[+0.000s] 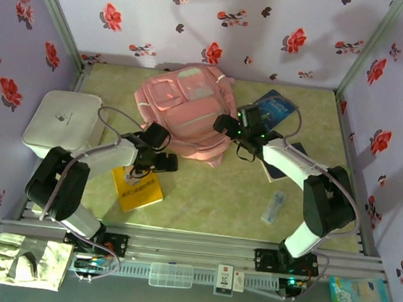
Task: Pack the student bag
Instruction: Move the book to the middle-left of the table, then pick up the book from the middle-left of the table.
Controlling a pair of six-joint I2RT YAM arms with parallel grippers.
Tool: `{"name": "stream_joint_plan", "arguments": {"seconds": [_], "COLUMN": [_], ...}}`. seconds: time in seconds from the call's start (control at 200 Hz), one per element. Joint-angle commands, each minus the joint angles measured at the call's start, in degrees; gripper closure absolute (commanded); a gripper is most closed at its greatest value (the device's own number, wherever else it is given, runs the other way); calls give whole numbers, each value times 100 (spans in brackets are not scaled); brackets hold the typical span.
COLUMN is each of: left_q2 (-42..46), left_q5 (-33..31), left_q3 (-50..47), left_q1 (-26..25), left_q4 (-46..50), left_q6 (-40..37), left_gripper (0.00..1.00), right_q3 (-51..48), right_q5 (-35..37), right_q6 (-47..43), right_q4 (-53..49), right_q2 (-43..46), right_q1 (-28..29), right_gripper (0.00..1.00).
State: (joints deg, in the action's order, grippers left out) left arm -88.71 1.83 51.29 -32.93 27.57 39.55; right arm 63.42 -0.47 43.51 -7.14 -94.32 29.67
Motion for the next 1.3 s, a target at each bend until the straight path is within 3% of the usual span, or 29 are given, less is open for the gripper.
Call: {"name": "stream_joint_plan", "arguments": {"seconds": [0.0, 0.2, 0.435, 0.605, 0.86, 1.09, 1.295], "left_q2": [188, 801, 1743, 2055, 2227, 2177, 2008], "left_q5": [157, 94, -80, -327, -182, 306, 529], "left_q3": [312, 461, -337, -967, -1473, -1657, -1700], "left_q1": [-23, 592, 1864, 2323, 2604, 2730, 2730], "left_q4": [68, 717, 1392, 1544, 1372, 1098, 974], "left_q6": [326, 133, 147, 150, 131, 99, -24], "left_gripper": [5, 4, 3, 6, 11, 21, 30], "right_q3": [158, 445, 1212, 1942, 3305, 4178, 4564], "right_q5": [25, 57, -143, -304, -32, -411, -577], "right_q6": [-66, -420, -881, -1305, -2177, -2284, -2337], "right_q4": [-12, -426, -889, -1205, -2195, -2684, -2999], "right_q2": [45, 16, -596, -1327, -2435, -3359, -3801], "right_q1": [56, 375, 1348, 2006, 2692, 2807, 2827], "right_gripper": [1, 2, 6, 11, 17, 29, 33]}}
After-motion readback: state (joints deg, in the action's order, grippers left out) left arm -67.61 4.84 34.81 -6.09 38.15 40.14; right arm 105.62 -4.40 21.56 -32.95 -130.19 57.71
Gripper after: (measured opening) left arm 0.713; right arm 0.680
